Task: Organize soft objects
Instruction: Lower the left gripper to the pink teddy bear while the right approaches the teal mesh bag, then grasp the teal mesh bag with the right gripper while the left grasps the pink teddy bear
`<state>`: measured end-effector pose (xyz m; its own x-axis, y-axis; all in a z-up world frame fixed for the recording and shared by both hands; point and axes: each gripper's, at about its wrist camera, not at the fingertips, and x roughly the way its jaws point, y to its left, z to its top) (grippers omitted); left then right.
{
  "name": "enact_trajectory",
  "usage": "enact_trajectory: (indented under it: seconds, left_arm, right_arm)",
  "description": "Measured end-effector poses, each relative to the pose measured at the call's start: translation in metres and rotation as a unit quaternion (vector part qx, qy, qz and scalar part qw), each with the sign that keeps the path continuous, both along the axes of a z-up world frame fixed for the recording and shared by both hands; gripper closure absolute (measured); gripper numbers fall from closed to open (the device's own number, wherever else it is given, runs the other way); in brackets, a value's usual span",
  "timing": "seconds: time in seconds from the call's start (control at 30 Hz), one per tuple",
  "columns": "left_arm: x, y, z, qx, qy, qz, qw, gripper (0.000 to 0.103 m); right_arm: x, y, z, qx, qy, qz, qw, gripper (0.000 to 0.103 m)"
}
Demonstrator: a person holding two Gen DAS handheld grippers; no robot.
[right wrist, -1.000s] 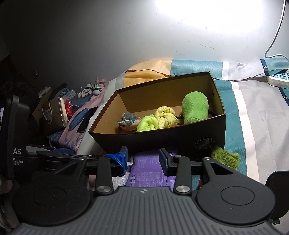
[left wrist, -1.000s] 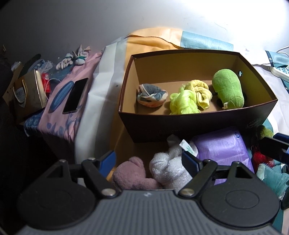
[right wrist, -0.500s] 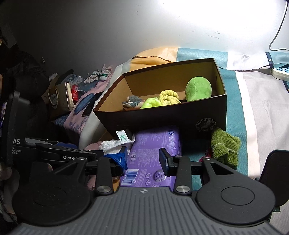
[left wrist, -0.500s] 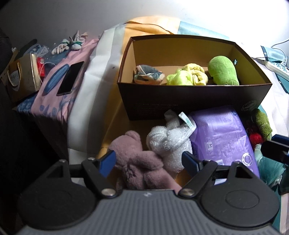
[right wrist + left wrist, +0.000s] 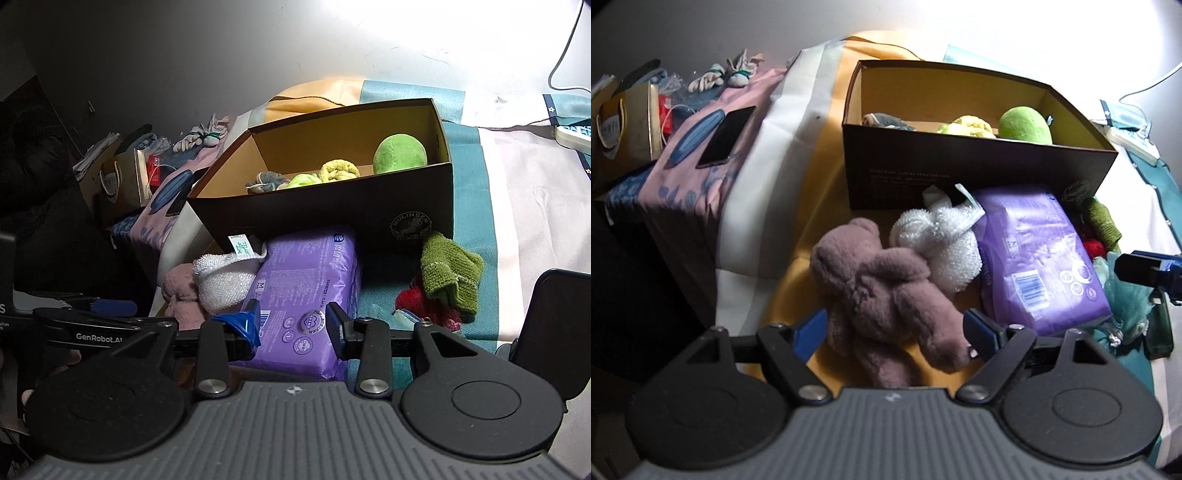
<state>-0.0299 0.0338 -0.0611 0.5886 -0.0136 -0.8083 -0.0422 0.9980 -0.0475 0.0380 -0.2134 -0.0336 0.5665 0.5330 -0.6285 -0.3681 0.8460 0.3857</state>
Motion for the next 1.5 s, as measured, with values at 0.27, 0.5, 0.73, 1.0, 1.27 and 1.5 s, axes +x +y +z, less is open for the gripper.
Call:
enact_trajectory:
  seconds: [0.27, 0.5, 0.73, 1.0, 1.27, 1.5]
  left_arm:
    - [0.000, 0.016, 0.000, -0.069, -0.010, 0.010, 0.9975, 0.015]
    - [0.017, 0.013, -0.013, -0.082, 0.015, 0.008, 0.9965, 0.014]
    - [0.032, 0.014, -0.022, -0.049, 0.031, 0.003, 0.9983, 0.014]
    - [0.046, 0.021, -0.034, -0.053, 0.055, -0.005, 0.9970, 0.012]
    - [0.049, 0.015, -0.040, -0.037, 0.061, -0.045, 0.9964, 0.011]
    - [0.052, 0.015, -0.047, -0.026, 0.069, -0.058, 0.9955, 0.011]
  right_arm:
    - [-0.003, -0.002, -0.008, -0.004, 0.014, -0.003, 1.000, 0.081]
    - [-0.002, -0.003, -0.007, -0.009, 0.015, -0.020, 1.000, 0.081]
    - [-0.003, -0.004, -0.007, -0.016, 0.018, -0.038, 0.999, 0.081]
    - [-0.009, -0.014, -0.013, -0.036, 0.043, -0.066, 0.996, 0.081]
    - [-0.014, -0.028, -0.023, -0.051, 0.075, -0.115, 0.989, 0.080]
    - [-0.017, -0.036, -0.039, -0.043, 0.127, -0.129, 0.982, 0.080]
